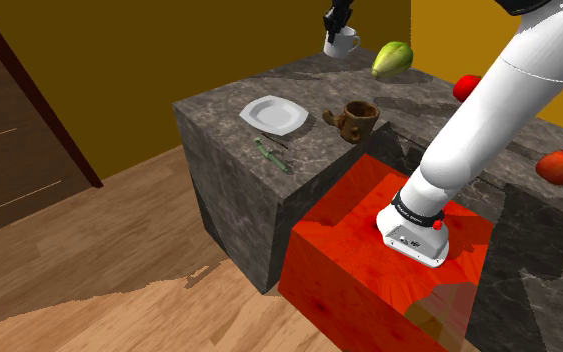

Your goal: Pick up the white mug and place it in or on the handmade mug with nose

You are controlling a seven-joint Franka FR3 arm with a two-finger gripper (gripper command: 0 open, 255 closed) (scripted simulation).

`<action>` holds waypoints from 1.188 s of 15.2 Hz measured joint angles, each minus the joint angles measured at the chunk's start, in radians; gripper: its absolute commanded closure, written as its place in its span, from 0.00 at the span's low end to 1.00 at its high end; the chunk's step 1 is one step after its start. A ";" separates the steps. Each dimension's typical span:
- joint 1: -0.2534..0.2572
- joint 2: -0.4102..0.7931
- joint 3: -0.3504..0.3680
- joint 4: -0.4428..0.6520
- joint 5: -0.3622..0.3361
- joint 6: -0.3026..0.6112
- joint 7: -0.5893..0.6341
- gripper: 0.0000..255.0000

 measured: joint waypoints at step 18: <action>0.037 -0.613 0.174 -0.504 -0.089 -0.118 0.245 1.00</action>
